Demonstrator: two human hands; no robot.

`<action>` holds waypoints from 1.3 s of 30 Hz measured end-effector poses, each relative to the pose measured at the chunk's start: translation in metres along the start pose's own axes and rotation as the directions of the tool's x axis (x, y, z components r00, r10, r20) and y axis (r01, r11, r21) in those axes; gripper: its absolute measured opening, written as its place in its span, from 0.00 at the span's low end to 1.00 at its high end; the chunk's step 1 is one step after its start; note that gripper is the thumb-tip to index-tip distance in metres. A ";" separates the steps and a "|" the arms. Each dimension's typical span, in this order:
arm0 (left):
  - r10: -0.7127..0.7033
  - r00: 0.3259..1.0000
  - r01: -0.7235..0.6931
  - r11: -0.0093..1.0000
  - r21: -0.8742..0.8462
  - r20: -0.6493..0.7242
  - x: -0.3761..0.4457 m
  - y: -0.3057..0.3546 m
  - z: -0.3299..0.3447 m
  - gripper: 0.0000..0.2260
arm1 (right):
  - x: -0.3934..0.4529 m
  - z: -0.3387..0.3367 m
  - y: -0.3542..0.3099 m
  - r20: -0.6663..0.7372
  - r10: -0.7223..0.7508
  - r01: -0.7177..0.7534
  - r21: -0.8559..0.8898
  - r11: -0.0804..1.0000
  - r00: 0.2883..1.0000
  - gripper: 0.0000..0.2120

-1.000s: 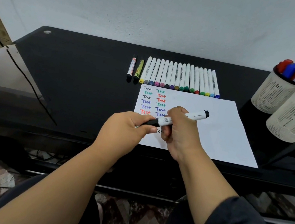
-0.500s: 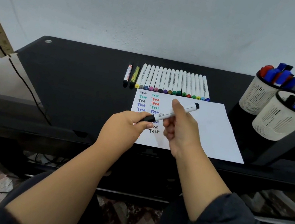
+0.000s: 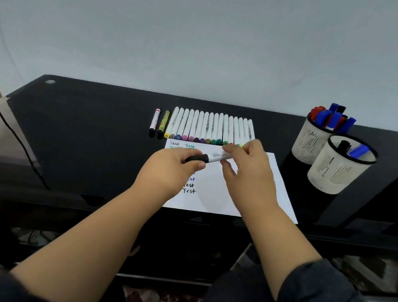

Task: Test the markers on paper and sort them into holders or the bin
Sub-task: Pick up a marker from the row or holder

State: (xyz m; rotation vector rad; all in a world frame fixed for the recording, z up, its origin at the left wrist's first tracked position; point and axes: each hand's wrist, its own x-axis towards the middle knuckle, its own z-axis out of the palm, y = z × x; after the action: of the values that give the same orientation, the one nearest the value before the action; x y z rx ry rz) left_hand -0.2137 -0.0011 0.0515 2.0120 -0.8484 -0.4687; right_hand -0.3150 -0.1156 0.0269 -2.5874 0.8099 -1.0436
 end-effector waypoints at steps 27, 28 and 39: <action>0.114 0.913 -0.334 0.759 0.559 0.391 0.106 0.025 0.177 0.29 | 0.036 -0.112 0.161 -0.094 0.493 -0.450 0.289 0.845 0.865 0.08; 0.112 0.913 -0.340 0.740 0.581 0.392 0.106 0.022 0.178 0.29 | 0.038 -0.111 0.163 -0.089 0.499 -0.463 0.261 0.847 0.862 0.07; 0.135 0.913 -0.361 0.708 0.607 0.385 0.107 0.014 0.181 0.29 | 0.060 -0.103 0.184 -0.013 0.551 -0.551 -0.075 0.831 0.834 0.15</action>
State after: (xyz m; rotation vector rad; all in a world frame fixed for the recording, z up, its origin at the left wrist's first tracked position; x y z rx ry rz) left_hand -0.2543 -0.1886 -0.0364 2.4420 -1.6660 -0.3526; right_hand -0.4258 -0.3019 0.0600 -2.1790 1.5016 -0.8258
